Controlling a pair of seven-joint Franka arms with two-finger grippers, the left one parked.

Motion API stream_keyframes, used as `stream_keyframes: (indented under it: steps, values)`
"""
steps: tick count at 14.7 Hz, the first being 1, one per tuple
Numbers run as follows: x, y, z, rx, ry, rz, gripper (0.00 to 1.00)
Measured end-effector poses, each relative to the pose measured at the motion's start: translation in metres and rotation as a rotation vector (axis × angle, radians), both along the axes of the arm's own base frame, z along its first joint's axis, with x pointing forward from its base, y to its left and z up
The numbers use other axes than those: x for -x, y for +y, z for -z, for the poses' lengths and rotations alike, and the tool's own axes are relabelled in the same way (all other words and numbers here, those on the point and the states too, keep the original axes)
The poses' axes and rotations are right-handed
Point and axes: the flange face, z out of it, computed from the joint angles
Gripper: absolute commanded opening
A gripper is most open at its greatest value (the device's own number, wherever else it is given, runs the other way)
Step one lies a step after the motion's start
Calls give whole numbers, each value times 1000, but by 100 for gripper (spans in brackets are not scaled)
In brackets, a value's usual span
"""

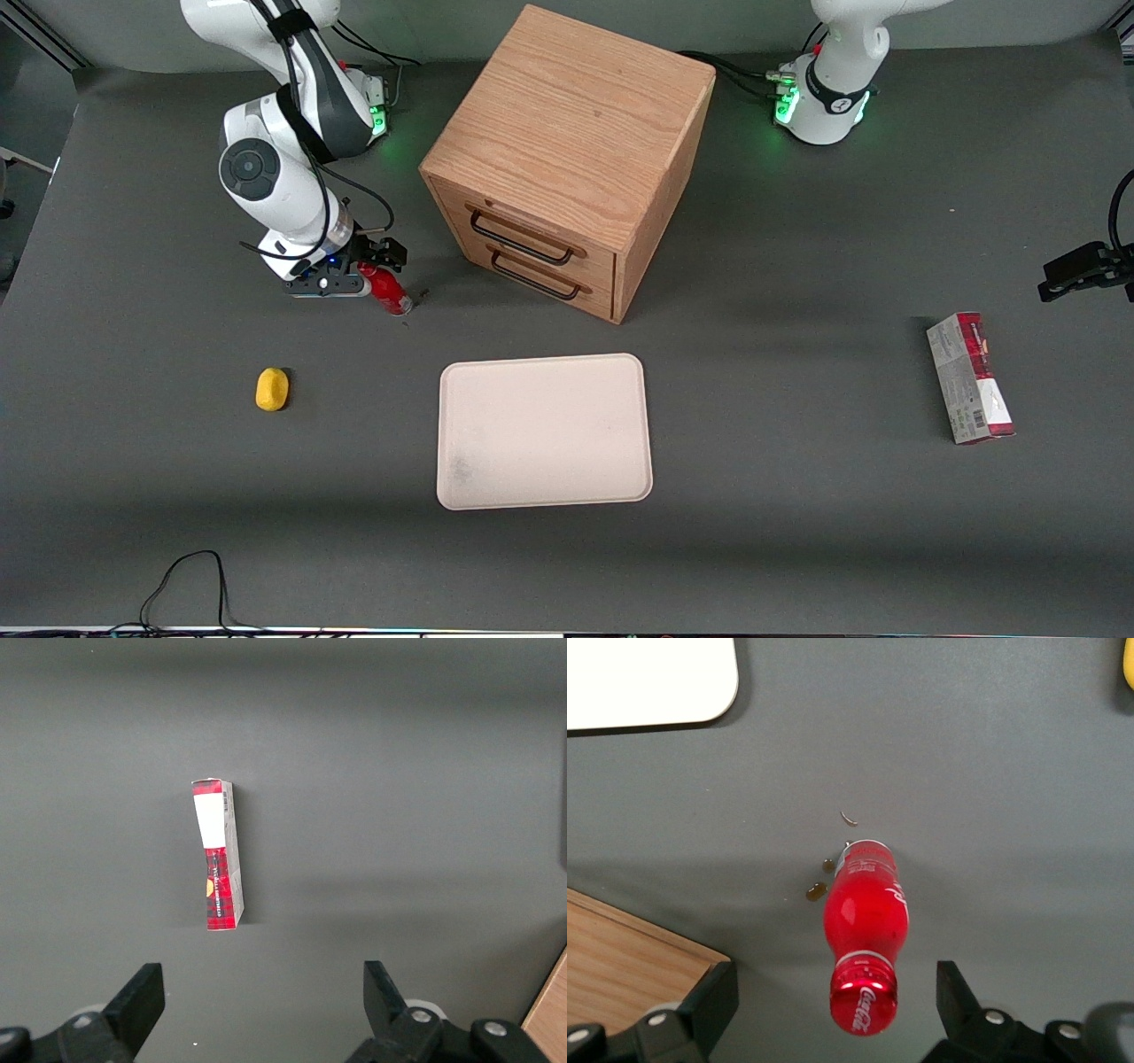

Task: Place coke bottle on tray
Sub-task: 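Close the right gripper around the bottle's body and lift it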

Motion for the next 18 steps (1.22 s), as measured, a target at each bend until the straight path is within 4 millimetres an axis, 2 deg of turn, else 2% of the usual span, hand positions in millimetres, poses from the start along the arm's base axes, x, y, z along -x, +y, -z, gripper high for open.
stream_keyframes:
  steps: [7,11,13,16,18]
  values:
    - [0,-1,0,-3,-4,-25,96]
    - [3,-4,7,-3,-4,-38,94]
    - [5,-5,10,-4,-3,-44,82]
    - [5,-6,10,-4,-4,-48,46]
    - [5,-6,10,-4,-4,-48,26]
